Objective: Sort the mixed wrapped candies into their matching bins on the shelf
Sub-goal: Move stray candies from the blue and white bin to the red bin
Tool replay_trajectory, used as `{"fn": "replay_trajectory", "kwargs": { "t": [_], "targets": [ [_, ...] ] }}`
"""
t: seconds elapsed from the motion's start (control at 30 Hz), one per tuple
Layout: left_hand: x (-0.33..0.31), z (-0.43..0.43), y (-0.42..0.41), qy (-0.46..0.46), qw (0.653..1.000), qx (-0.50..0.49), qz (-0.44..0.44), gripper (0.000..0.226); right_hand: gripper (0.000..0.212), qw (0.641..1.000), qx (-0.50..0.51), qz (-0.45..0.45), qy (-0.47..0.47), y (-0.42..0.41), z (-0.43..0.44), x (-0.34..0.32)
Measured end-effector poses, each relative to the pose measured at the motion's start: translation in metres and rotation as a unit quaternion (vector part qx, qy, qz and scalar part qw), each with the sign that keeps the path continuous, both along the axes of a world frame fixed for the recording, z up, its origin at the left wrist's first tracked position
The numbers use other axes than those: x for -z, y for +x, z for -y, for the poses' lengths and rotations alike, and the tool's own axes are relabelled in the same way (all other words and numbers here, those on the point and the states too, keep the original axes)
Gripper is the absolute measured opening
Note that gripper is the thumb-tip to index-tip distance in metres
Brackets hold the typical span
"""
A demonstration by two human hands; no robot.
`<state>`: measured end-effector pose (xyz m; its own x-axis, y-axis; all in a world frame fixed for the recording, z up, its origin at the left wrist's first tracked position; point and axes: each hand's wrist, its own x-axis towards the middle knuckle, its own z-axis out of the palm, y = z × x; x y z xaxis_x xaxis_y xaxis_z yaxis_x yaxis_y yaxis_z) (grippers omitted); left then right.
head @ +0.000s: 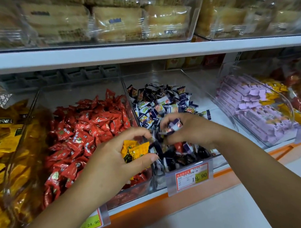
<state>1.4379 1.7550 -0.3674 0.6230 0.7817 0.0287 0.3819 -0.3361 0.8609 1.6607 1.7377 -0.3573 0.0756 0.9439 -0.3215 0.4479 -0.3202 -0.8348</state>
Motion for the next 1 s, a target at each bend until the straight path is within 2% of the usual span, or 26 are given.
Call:
{"fn": "replay_trajectory", "kwargs": {
  "t": [0.1, 0.2, 0.3, 0.37, 0.5, 0.67, 0.77, 0.87, 0.9, 1.0],
  "targets": [
    [-0.001, 0.0, -0.001, -0.008, 1.0, 0.001, 0.003, 0.045, 0.025, 0.991, 0.073, -0.039, 0.108, 0.001, -0.01, -0.006],
    [-0.002, 0.001, 0.0, -0.011, 1.0, 0.005, 0.008, 0.04, 0.038, 0.98, 0.097, -0.047, 0.166, -0.001, -0.018, -0.007],
    [-0.003, 0.002, 0.001, -0.004, 1.0, -0.004, 0.004, 0.041, 0.06, 0.986, 0.07, 0.009, 0.15, 0.007, -0.016, -0.011],
    [-0.003, 0.002, 0.0, -0.004, 1.0, -0.008, 0.0, 0.041, 0.055, 0.986, 0.066, 0.063, 0.141, 0.017, -0.008, -0.019],
    [-0.005, 0.004, 0.0, -0.004, 1.0, -0.01, -0.003, 0.041, 0.039, 0.985, 0.084, 0.114, 0.101, 0.034, 0.01, -0.028],
    [-0.005, 0.005, 0.0, -0.006, 1.0, -0.016, -0.005, 0.041, 0.017, 0.952, 0.054, 0.235, 0.186, 0.02, 0.019, -0.02],
    [-0.006, 0.005, 0.0, -0.012, 1.0, -0.014, 0.002, 0.042, 0.03, 0.937, 0.015, 0.272, 0.218, -0.001, 0.01, -0.005],
    [-0.008, 0.007, 0.001, -0.01, 1.0, -0.011, 0.004, 0.043, 0.053, 0.933, -0.016, 0.308, 0.184, -0.012, -0.001, 0.01],
    [-0.008, 0.007, 0.001, -0.006, 1.0, -0.01, 0.003, 0.043, 0.053, 0.932, -0.014, 0.313, 0.185, -0.013, -0.003, 0.012],
    [-0.008, 0.006, 0.001, -0.008, 1.0, -0.015, 0.002, 0.043, 0.036, 0.917, -0.009, 0.336, 0.216, -0.012, -0.003, 0.01]
  ]
}}
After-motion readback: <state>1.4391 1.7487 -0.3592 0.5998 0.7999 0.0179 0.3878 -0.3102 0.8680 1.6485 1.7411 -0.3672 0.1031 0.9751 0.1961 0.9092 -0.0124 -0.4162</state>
